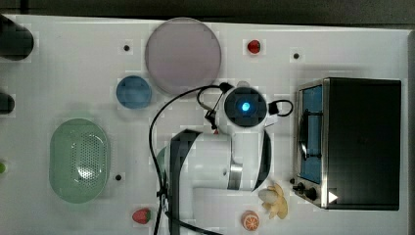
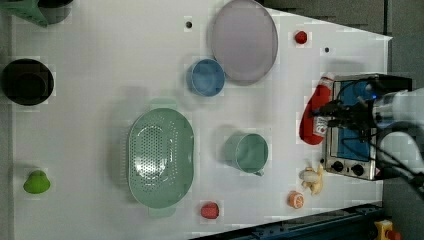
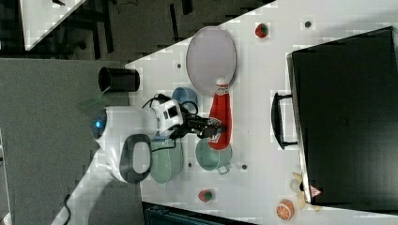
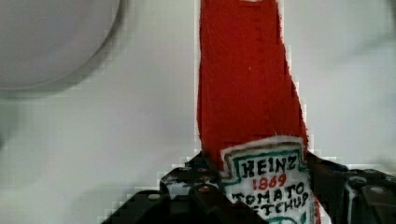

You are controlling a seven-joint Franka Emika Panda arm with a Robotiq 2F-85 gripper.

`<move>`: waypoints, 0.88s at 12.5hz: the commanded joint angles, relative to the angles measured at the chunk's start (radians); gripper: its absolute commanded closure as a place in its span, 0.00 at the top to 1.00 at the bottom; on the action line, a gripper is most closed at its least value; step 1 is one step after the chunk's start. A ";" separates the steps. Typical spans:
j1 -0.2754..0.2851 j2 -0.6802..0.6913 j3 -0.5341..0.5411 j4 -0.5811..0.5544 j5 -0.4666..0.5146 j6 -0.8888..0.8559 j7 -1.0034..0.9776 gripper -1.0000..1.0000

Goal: Pick ketchup from strainer and place it on the table

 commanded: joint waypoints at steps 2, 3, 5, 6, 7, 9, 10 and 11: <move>0.045 0.037 0.006 -0.090 0.005 0.144 -0.041 0.59; 0.045 0.068 0.006 -0.097 0.005 0.171 -0.041 0.59; 0.045 0.131 0.003 -0.100 0.005 0.238 -0.041 0.71; 0.045 0.149 0.004 -0.101 0.005 0.259 -0.041 0.82; 0.045 0.151 0.005 -0.097 0.005 0.267 -0.041 0.93; 0.045 0.111 0.005 -0.079 0.006 0.252 -0.039 1.00; 0.046 0.076 0.006 -0.061 0.007 0.238 -0.037 1.00; 0.047 0.040 0.008 -0.033 0.012 0.209 -0.026 1.00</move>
